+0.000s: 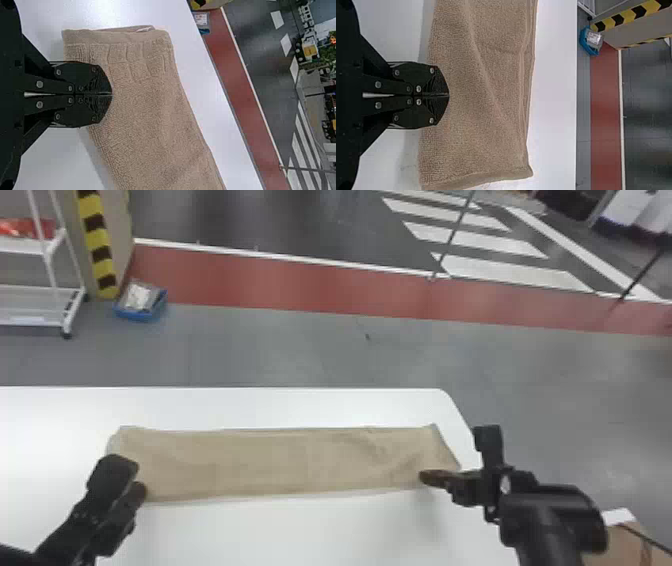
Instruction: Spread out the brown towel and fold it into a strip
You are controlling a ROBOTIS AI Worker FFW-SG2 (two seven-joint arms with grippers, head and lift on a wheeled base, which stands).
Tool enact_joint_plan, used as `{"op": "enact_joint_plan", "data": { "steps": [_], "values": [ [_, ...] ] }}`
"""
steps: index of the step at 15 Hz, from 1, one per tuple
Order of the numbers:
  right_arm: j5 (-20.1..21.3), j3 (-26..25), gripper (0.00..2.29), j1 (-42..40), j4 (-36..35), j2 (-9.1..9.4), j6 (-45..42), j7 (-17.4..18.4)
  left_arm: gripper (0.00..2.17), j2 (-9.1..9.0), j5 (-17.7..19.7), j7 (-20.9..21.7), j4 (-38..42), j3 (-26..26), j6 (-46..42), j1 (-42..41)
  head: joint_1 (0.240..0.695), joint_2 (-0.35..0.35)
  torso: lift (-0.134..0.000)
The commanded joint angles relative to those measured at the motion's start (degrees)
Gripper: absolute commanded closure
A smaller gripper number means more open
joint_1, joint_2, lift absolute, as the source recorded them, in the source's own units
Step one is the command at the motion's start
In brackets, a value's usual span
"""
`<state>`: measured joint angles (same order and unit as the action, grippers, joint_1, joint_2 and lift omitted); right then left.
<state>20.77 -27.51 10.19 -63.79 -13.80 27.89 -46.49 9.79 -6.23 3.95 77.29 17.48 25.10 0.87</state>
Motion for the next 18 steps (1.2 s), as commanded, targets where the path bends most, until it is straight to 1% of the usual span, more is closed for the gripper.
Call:
{"op": "enact_joint_plan", "data": {
  "steps": [1, 3, 6, 8, 10, 11, 12, 13, 15, 16, 17, 18],
  "values": [
    [0.1, 0.3, 1.89, -0.2, -0.1, 0.0, 0.4, -0.4, 1.92, 0.14, -0.1, 0.0, 0.1, -0.1, 0.5, -0.4, 0.695, -0.317, 0.0],
    [0.0, 0.4, 1.89, -0.7, -0.8, 0.0, 1.3, -0.5, 1.92, 0.32, -0.2, 0.4, 1.2, -0.6, 1.4, -1.5, 0.695, -0.314, 0.0],
    [-0.1, 0.3, 1.89, -1.8, -2.7, 0.0, 3.5, -1.5, 1.92, 1.73, -0.3, 1.1, 6.0, -1.8, 4.6, -4.3, 0.695, -0.312, 0.0],
    [-0.1, 0.5, 1.89, -2.4, -4.5, 0.09, 5.5, -1.8, 1.92, 2.08, -0.2, 2.1, 8.2, -3.2, 6.2, -5.9, 0.695, -0.306, 0.0],
    [-0.4, 0.4, 1.89, -3.1, -6.2, 0.27, 7.4, -2.6, 1.92, 2.43, -0.1, 2.4, 9.5, -3.3, 6.7, -6.7, 0.695, -0.303, 0.0],
    [-0.6, 0.3, 1.89, -4.0, -7.5, 0.44, 8.8, -3.0, 1.92, 3.04, 0.2, 2.6, 10.6, -3.6, 6.7, -7.5, 0.695, -0.301, 0.0],
    [-0.7, 0.3, 1.89, -4.7, -9.2, 0.53, 9.3, -3.2, 1.92, 3.22, 0.3, 2.7, 11.7, -4.2, 6.9, -8.3, 0.695, -0.297, 0.0],
    [-0.7, -0.1, 1.89, -5.4, -9.3, 0.7, 9.9, -3.6, 1.92, 3.22, 0.3, 3.2, 12.5, -4.6, 7.0, -8.9, 0.695, -0.295, 0.0],
    [-1.6, -0.7, 1.89, -6.7, -15.3, 1.23, 13.0, -5.4, 1.9, 3.31, 0.6, 4.0, 15.4, -5.1, 7.2, -10.1, 0.695, -0.294, 0.0],
    [-1.9, -1.3, 1.89, -7.0, -17.3, 1.41, 14.4, -6.5, 1.81, 3.31, 0.8, 4.0, 16.9, -5.1, 7.2, -10.6, 0.695, -0.294, 0.0],
    [-2.0, -1.6, 1.88, -7.1, -19.0, 1.41, 15.5, -7.7, 1.76, 3.31, 1.2, 4.1, 18.6, -6.5, 6.9, -11.4, 0.695, -0.296, 0.0],
    [-1.4, -1.6, 1.68, -6.9, -20.7, 1.41, 15.7, -8.8, 1.69, 3.31, 2.2, 4.3, 20.1, -7.2, 6.5, -11.9, 0.695, -0.295, 0.0]
  ]
}}
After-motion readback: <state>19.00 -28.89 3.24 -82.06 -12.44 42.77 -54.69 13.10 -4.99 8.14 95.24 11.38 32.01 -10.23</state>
